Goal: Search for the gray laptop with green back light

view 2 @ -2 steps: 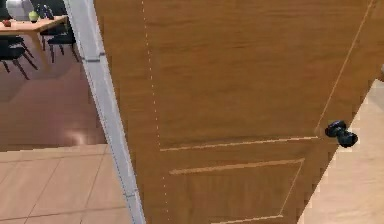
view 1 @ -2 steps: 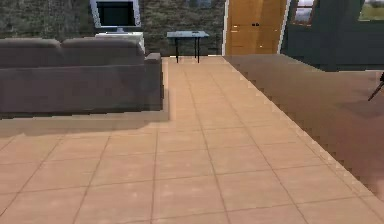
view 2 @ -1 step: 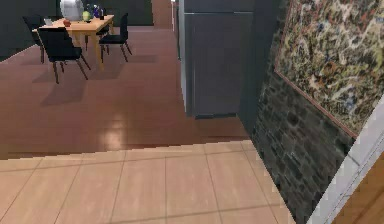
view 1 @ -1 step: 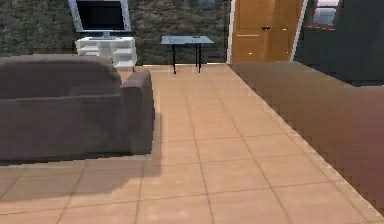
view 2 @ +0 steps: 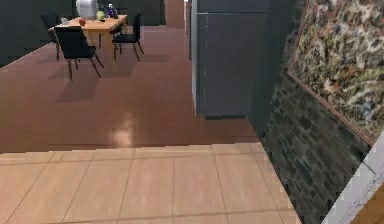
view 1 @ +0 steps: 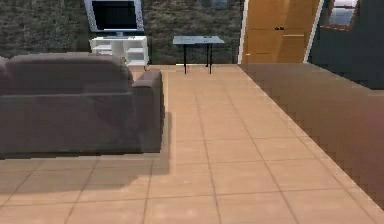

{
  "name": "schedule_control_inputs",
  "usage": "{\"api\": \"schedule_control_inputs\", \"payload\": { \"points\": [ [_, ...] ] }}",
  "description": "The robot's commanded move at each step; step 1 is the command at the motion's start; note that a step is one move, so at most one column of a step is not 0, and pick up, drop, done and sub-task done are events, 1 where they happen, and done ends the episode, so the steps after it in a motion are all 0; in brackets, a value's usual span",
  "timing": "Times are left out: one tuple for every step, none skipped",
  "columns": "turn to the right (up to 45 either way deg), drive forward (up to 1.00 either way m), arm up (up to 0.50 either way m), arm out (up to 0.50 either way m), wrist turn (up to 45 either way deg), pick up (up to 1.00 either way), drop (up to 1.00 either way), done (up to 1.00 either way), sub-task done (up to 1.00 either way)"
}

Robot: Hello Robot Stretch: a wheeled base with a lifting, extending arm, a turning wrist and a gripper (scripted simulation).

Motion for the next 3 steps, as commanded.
{"api": "schedule_control_inputs", "payload": {
  "points": [
    [0.0,1.0,0.0,0.0,0.0,0.0,0.0,0.0,0.0],
    [0.0,0.6,0.0,0.0,0.0,0.0,0.0,0.0,0.0],
    [-3.0,0.0,0.0,0.0,0.0,0.0,0.0,0.0,0.0]
  ]
}}
